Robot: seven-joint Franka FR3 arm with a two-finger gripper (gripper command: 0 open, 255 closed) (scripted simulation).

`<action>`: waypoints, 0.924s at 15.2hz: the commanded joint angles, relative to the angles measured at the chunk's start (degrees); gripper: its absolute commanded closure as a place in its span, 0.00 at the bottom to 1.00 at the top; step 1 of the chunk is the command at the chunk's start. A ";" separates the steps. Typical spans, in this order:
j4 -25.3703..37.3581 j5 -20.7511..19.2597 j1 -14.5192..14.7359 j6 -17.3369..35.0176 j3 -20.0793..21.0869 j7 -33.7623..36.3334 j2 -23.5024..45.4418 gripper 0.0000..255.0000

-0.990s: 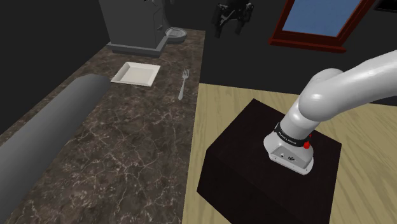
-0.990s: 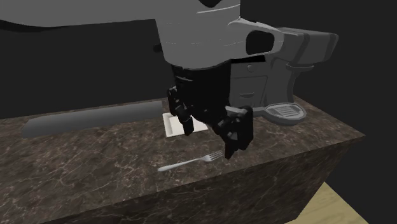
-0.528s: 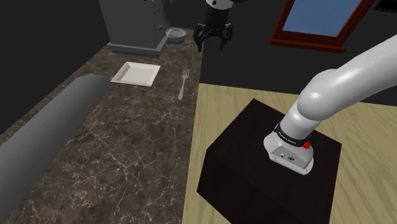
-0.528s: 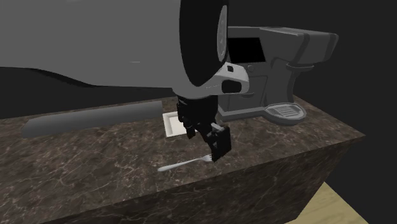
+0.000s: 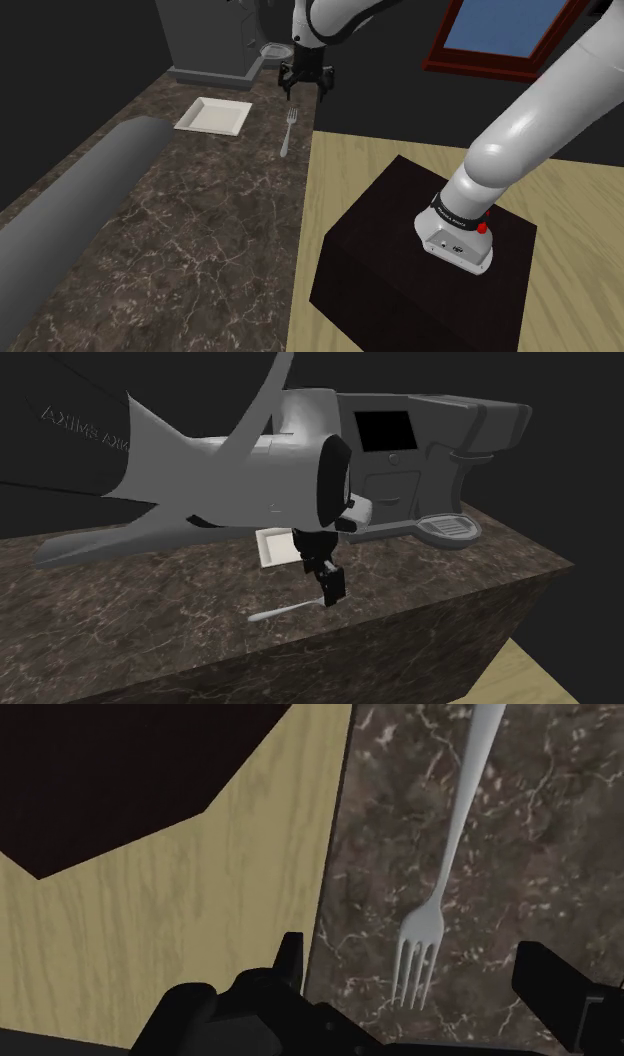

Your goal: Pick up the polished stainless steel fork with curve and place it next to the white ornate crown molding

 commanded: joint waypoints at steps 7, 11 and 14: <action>5.04 -4.87 -0.87 6.55 0.71 12.32 13.20 0.00; 4.14 -6.08 -0.82 9.38 0.51 13.15 15.29 0.00; 3.84 -6.60 -0.78 10.48 0.40 13.51 16.16 0.00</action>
